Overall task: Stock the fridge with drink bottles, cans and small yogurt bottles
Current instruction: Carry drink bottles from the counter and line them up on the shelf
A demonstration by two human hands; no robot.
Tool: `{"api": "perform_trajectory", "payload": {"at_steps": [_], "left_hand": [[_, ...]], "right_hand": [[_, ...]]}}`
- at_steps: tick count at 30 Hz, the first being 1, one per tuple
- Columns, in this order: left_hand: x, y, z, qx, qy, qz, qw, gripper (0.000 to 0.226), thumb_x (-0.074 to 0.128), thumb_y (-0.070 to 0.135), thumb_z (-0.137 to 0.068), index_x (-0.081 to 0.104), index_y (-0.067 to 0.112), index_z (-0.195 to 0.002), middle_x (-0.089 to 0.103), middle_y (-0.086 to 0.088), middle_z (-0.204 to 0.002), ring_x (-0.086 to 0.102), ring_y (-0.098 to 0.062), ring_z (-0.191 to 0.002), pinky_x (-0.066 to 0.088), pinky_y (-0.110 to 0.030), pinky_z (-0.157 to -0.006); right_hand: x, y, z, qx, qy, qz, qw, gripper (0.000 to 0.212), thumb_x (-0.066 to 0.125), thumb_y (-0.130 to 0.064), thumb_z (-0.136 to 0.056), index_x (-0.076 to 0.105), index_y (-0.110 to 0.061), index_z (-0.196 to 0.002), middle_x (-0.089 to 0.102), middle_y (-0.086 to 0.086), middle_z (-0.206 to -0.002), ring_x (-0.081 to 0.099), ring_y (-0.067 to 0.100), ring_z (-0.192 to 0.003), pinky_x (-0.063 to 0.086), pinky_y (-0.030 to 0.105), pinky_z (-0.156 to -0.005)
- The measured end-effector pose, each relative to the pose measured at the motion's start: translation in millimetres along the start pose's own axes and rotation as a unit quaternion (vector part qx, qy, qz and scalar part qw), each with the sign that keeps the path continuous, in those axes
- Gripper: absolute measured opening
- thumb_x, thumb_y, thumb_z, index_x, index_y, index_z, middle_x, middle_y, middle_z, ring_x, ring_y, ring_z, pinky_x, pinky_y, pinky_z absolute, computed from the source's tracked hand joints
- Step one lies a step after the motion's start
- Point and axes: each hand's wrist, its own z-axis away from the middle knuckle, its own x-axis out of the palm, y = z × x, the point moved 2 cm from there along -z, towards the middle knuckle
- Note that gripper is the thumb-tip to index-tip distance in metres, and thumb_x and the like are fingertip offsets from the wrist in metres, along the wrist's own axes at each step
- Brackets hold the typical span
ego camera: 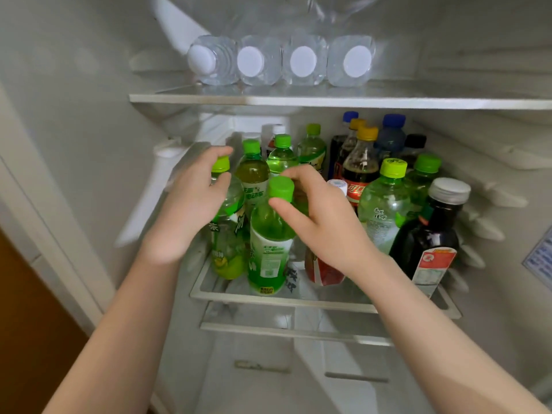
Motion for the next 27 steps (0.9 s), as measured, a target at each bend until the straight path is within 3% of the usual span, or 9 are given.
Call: {"api": "perform_trajectory", "payload": {"at_steps": [4,8,10,13,18,22,25,27], "left_hand": [[-0.1,1.7,4.3,0.022,0.021,0.023,0.999,0.035,0.061,0.024,-0.090,0.059,0.032,-0.124,0.067,-0.009,-0.106,0.061,-0.028,-0.091,0.050,-0.041,-0.088],[11.8,12.8,7.3,0.040,0.045,0.043,0.997,0.035,0.064,0.029,-0.089,0.060,0.031,-0.124,0.070,-0.002,-0.100,0.058,-0.017,-0.079,0.048,-0.028,-0.078],[20.7,20.0,5.3,0.045,0.041,0.066,0.996,0.035,0.065,0.029,-0.088,0.062,0.029,-0.123,0.071,0.001,-0.100,0.061,-0.017,-0.080,0.047,-0.025,-0.083],[37.3,34.0,-3.5,0.072,0.032,0.073,0.994,0.035,0.067,0.031,-0.087,0.063,0.025,-0.121,0.073,-0.009,-0.094,0.067,-0.028,-0.080,0.050,-0.033,-0.094],[70.0,54.2,-25.3,0.100,0.025,0.082,0.991,0.036,0.068,0.032,-0.086,0.066,0.021,-0.119,0.074,-0.009,-0.093,0.069,-0.028,-0.079,0.054,-0.038,-0.088],[85.9,59.1,-38.0,0.093,0.026,0.078,0.992,0.035,0.070,0.032,-0.084,0.067,0.020,-0.117,0.074,-0.008,-0.090,0.069,-0.026,-0.076,0.056,-0.035,-0.080],[86.5,54.2,-54.2,0.076,-0.054,0.072,0.993,0.040,0.074,0.035,-0.079,0.065,0.024,-0.117,0.069,0.000,-0.103,0.065,-0.022,-0.094,0.053,-0.039,-0.089],[81.4,45.7,-69.0,0.055,-0.185,0.064,0.979,0.056,0.078,0.035,-0.073,0.056,0.032,-0.124,0.059,0.007,-0.116,0.057,-0.018,-0.108,0.048,-0.039,-0.095]], "right_hand": [[-14.9,7.1,31.1,0.023,0.082,-0.017,0.996,0.040,0.055,-0.037,-0.091,0.049,-0.011,-0.121,0.063,-0.009,-0.100,0.063,0.007,-0.085,0.054,0.030,-0.074],[-36.7,15.1,52.1,0.045,0.152,0.012,0.987,0.039,0.055,-0.038,-0.088,0.054,-0.012,-0.117,0.055,-0.024,-0.100,0.057,-0.005,-0.091,0.046,0.009,-0.077],[-47.0,15.9,57.7,0.055,0.157,0.035,0.985,0.039,0.055,-0.037,-0.087,0.054,-0.011,-0.116,0.058,-0.018,-0.097,0.058,0.002,-0.089,0.046,0.011,-0.074],[-57.9,13.7,61.8,0.062,0.148,0.068,0.985,0.040,0.055,-0.039,-0.088,0.054,-0.011,-0.116,0.061,-0.011,-0.096,0.058,0.005,-0.090,0.046,0.012,-0.074],[-70.3,14.0,64.2,0.100,0.139,0.108,0.979,0.044,0.051,-0.046,-0.087,0.052,-0.017,-0.119,0.065,-0.007,-0.101,0.062,0.008,-0.090,0.051,0.030,-0.079],[-71.1,17.7,63.5,0.124,0.158,0.128,0.971,0.042,0.056,-0.043,-0.086,0.051,-0.018,-0.119,0.065,-0.005,-0.100,0.061,0.012,-0.089,0.053,0.037,-0.077],[-66.9,21.5,61.0,0.138,0.163,0.107,0.971,0.043,0.054,-0.043,-0.086,0.051,-0.017,-0.120,0.065,-0.004,-0.102,0.062,0.013,-0.091,0.053,0.040,-0.078],[-65.1,24.6,60.5,0.141,0.171,0.100,0.970,0.042,0.055,-0.042,-0.087,0.051,-0.017,-0.120,0.065,-0.004,-0.102,0.062,0.013,-0.092,0.053,0.041,-0.078]]}}
